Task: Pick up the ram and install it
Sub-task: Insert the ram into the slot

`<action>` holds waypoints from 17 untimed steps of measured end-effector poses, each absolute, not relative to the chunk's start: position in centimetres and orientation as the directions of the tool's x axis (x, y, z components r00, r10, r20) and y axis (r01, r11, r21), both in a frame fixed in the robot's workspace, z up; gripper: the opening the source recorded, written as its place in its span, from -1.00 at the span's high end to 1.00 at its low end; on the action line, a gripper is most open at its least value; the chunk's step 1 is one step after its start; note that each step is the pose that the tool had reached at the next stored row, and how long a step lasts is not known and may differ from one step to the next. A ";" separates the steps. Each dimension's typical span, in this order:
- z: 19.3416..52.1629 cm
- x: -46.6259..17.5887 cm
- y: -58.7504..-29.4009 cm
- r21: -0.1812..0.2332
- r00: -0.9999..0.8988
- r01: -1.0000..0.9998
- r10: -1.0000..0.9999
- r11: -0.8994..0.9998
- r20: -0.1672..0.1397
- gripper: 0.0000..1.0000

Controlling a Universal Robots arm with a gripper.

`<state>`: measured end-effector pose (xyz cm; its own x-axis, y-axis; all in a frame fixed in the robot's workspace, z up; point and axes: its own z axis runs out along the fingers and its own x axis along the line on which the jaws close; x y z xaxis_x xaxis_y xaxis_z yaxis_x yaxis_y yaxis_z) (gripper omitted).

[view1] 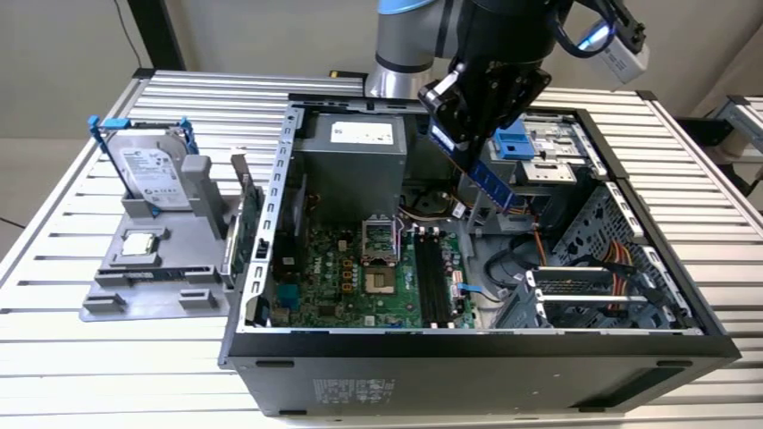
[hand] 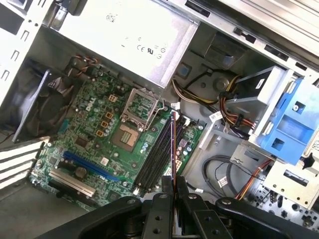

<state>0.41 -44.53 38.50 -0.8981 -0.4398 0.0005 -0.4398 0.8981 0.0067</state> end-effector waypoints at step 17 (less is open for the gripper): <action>38.5 0.4 -44.5 0.007 -0.949 -0.315 -0.315 0.949 0.000 1.00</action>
<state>0.41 -44.53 38.46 -0.9490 -0.3153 0.0005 -0.3153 0.9490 0.0067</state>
